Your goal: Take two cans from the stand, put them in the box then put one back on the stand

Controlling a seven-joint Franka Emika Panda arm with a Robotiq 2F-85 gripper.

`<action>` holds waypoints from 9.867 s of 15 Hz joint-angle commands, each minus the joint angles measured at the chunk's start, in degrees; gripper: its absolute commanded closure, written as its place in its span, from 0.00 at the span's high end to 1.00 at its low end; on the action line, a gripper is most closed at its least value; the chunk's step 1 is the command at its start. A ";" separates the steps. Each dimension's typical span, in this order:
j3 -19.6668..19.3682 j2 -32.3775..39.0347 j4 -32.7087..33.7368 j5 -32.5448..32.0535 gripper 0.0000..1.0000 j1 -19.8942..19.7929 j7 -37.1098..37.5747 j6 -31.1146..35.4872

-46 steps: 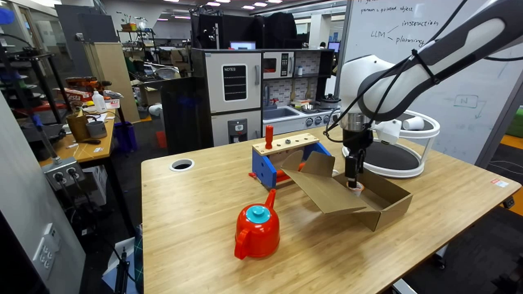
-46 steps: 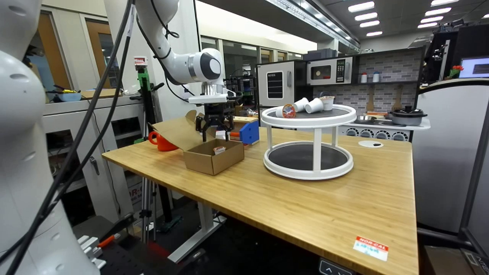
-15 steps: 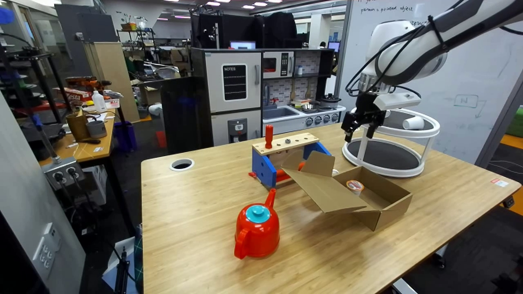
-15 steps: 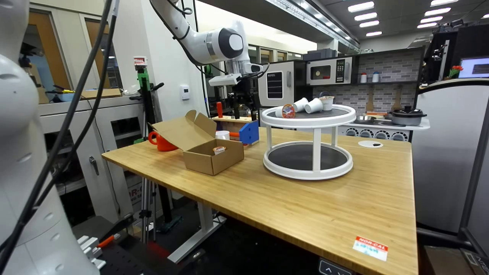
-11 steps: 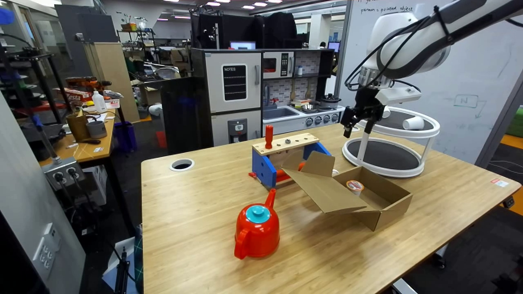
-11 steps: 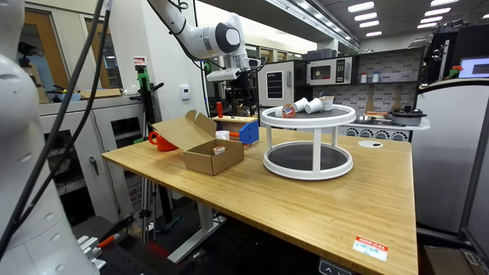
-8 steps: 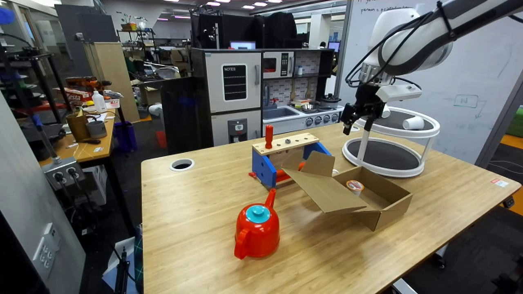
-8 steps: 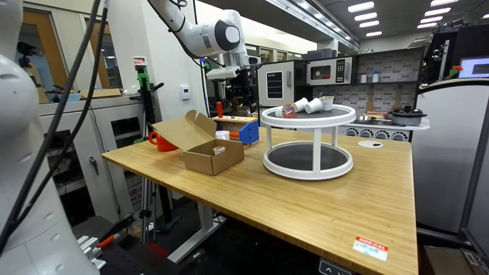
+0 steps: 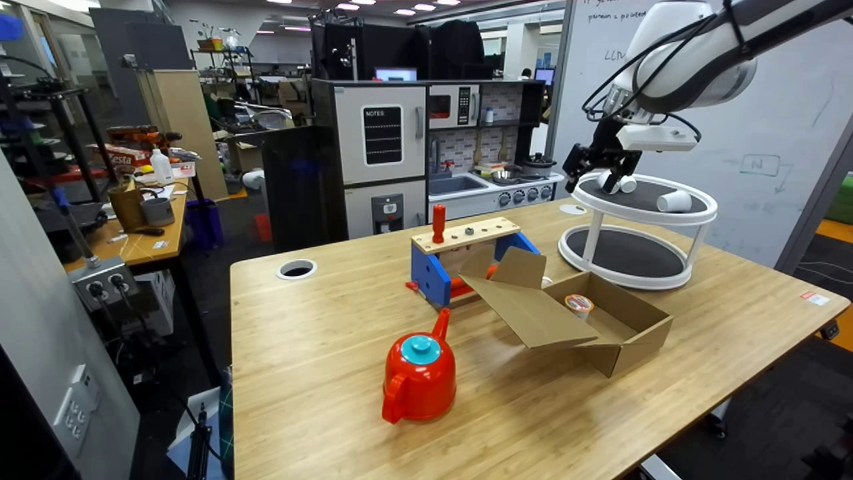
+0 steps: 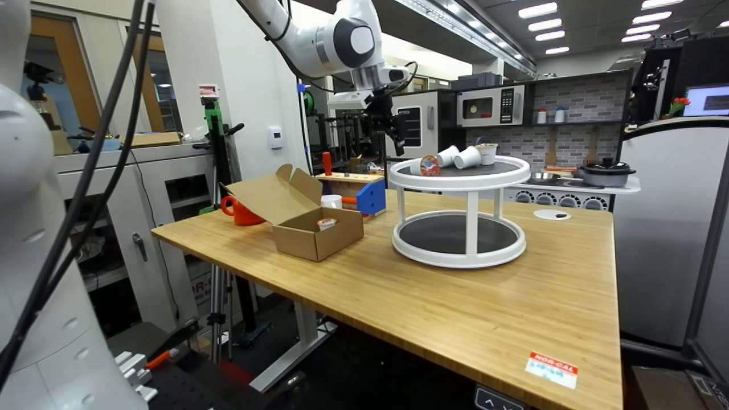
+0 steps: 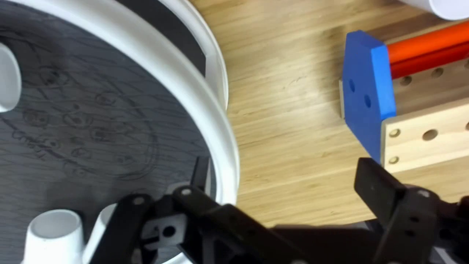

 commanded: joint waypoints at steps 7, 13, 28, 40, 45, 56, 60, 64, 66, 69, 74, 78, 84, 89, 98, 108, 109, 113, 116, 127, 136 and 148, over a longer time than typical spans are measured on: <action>-6.66 -1.96 0.20 -16.86 1.00 1.47 25.39 -5.32; -4.96 -3.68 1.09 -18.35 1.00 1.06 30.28 -14.60; -5.48 0.97 4.14 -5.66 1.00 -3.50 29.40 -15.89; -4.05 -0.13 5.44 -4.21 1.00 -3.62 25.05 -16.78; -5.24 -0.94 5.53 -2.29 1.00 -4.88 24.03 -22.59; -6.50 2.99 6.61 -9.21 1.00 -3.63 32.18 -21.72; -6.81 3.74 7.64 -13.01 1.00 -3.74 35.85 -22.41; -6.12 2.68 7.12 -13.35 1.00 -3.73 33.52 -21.86; -4.83 0.41 6.10 -11.60 1.00 -3.89 28.52 -20.82; -3.67 -2.47 6.34 -10.00 1.00 -3.67 24.54 -20.23; -3.70 -3.15 7.02 -10.31 1.00 -3.44 26.43 -20.97; -3.71 -2.98 7.02 -10.32 1.00 -3.40 26.44 -20.97; -3.71 -2.98 7.02 -10.32 1.00 -3.40 26.44 -20.97; -3.99 -0.88 9.13 -10.77 1.00 -3.46 27.02 -21.65; -6.03 -2.36 10.74 -13.44 1.00 -4.04 27.77 -22.85; -8.32 -5.58 9.65 -13.49 1.00 -6.45 32.23 -27.55; -8.18 -5.95 9.21 -13.28 1.00 -6.54 32.21 -28.25; -7.76 -6.23 7.55 -12.94 1.00 -6.49 32.91 -29.42; -7.64 -6.12 6.55 -12.74 1.00 -6.59 33.72 -29.88; -7.89 -4.69 4.83 -11.16 1.00 -7.01 34.60 -30.95; -8.15 0.32 5.65 -10.54 1.00 -7.13 34.87 -31.52; -8.32 1.07 6.86 -10.63 1.00 -7.19 34.60 -31.41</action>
